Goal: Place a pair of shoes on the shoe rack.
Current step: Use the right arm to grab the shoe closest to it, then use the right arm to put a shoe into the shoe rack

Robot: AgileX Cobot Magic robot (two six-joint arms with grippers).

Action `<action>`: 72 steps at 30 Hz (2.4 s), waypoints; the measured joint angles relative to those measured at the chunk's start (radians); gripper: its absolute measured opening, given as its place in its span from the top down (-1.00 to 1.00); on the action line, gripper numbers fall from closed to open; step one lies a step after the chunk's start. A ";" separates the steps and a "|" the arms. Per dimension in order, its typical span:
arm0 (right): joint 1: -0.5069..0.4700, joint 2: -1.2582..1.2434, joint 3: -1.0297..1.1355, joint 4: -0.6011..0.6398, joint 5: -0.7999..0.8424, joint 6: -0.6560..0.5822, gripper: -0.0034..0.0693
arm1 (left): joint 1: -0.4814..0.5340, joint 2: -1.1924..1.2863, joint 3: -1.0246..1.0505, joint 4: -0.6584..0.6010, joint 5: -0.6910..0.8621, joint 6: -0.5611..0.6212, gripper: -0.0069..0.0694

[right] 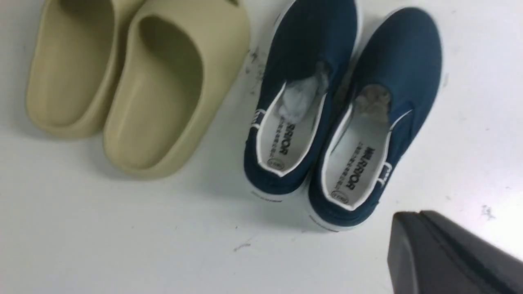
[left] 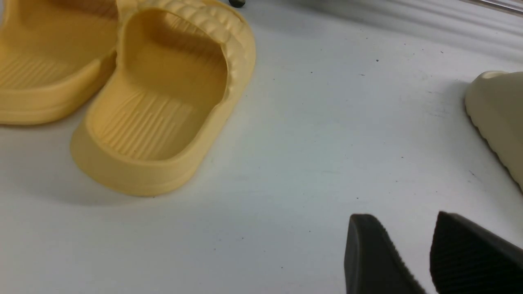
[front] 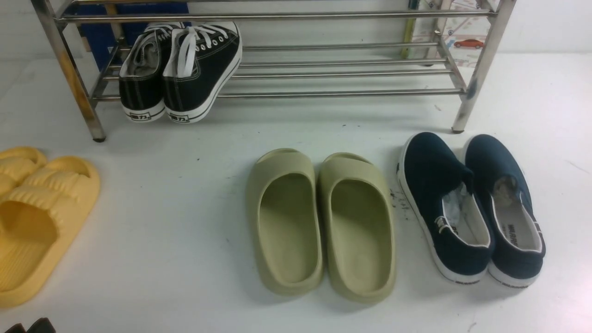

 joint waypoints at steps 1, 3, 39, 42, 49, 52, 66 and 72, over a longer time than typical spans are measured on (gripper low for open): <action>0.032 0.047 -0.027 -0.024 0.016 0.030 0.90 | 0.000 0.000 0.000 0.000 0.000 0.000 0.20; 0.075 0.113 -0.069 -0.065 0.037 0.083 0.89 | 0.000 0.000 0.000 0.000 0.000 0.000 0.20; 0.396 0.897 -0.302 -0.222 0.029 0.522 0.75 | 0.000 0.000 0.000 0.000 0.000 0.000 0.20; 0.391 0.898 -0.305 -0.240 0.057 0.535 0.75 | 0.000 0.000 0.000 0.000 0.000 0.000 0.20; 0.383 0.908 -0.312 -0.241 0.081 0.547 0.63 | 0.000 0.000 0.000 0.000 0.000 0.000 0.20; 0.383 0.912 -0.312 -0.239 0.098 0.547 0.35 | 0.000 0.000 0.000 0.000 0.000 0.000 0.20; 0.383 0.894 -0.366 -0.232 0.150 0.541 0.77 | 0.000 0.000 0.000 0.000 0.000 0.000 0.20; 0.383 0.867 -0.569 -0.206 0.172 0.518 0.77 | 0.000 0.000 0.000 0.000 0.000 0.000 0.20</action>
